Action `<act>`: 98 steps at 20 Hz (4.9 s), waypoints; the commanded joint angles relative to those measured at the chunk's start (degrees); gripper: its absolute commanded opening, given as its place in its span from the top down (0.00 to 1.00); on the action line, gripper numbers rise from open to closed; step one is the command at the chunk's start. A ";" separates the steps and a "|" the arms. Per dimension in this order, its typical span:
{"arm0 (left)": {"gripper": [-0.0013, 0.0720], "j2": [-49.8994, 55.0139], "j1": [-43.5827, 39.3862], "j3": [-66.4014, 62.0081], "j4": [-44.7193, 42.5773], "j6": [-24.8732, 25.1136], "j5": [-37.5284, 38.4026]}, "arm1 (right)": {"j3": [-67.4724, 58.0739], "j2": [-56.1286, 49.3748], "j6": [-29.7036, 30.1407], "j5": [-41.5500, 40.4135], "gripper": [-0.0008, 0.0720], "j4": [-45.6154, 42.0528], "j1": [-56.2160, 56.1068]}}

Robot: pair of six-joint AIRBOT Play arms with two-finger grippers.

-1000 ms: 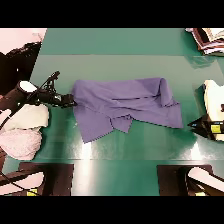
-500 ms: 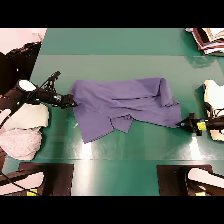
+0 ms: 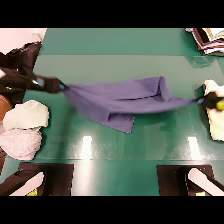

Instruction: Fold the shirts.

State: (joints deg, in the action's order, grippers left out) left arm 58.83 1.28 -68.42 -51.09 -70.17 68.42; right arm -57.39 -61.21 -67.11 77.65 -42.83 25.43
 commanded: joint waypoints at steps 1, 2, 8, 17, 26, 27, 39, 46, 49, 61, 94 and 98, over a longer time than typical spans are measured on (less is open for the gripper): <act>0.95 -6.43 0.02 -17.05 -1.11 -1.27 0.00 | -17.22 6.69 -1.64 -2.19 0.97 6.21 -0.09; 0.95 -7.04 0.02 -23.34 -2.10 -2.73 -0.42 | -22.84 7.89 -2.03 -3.04 0.97 6.21 -0.07; 0.95 -7.37 0.00 -54.58 -8.09 -9.49 -4.87 | -51.17 10.56 -5.38 -2.78 0.97 -2.34 0.15; 0.95 -11.91 0.00 -57.37 -5.49 -11.08 -7.74 | -61.20 8.07 -9.81 1.81 0.97 -14.23 0.15; 0.95 6.23 0.00 -22.95 -6.86 -10.45 -1.05 | -41.81 -12.28 -9.79 8.52 0.97 -17.53 -5.90; 0.95 10.40 0.00 -21.88 -6.88 -10.38 -1.16 | -40.04 -15.32 -9.86 8.44 0.97 -18.84 -7.78; 0.95 34.86 0.02 -22.99 -7.28 -1.46 -18.95 | -53.31 -41.13 -9.94 -4.98 0.97 -20.33 -19.56; 0.95 34.51 0.02 -19.15 -17.68 1.20 -1.95 | -41.92 -41.07 -9.84 5.29 0.97 -23.21 -21.05; 0.95 34.51 0.00 -13.70 -18.10 1.20 -3.96 | -36.11 -41.07 -9.84 2.99 0.97 -23.28 -22.73; 0.15 29.70 2.05 -13.14 -23.87 -8.26 4.68 | -31.61 -30.56 -9.99 4.94 0.49 -23.37 -18.45; 0.95 -3.72 3.28 44.63 7.39 -1.75 -4.48 | 16.13 -1.62 -9.20 3.76 0.37 -23.19 6.82; 0.95 -3.72 3.28 44.15 7.39 -1.75 -5.09 | 21.38 -5.64 -8.83 -1.84 0.37 -21.05 5.60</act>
State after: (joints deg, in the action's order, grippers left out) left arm 55.16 4.49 -23.81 -43.86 -72.12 63.59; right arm -40.34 -64.45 -76.36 79.46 -65.43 30.48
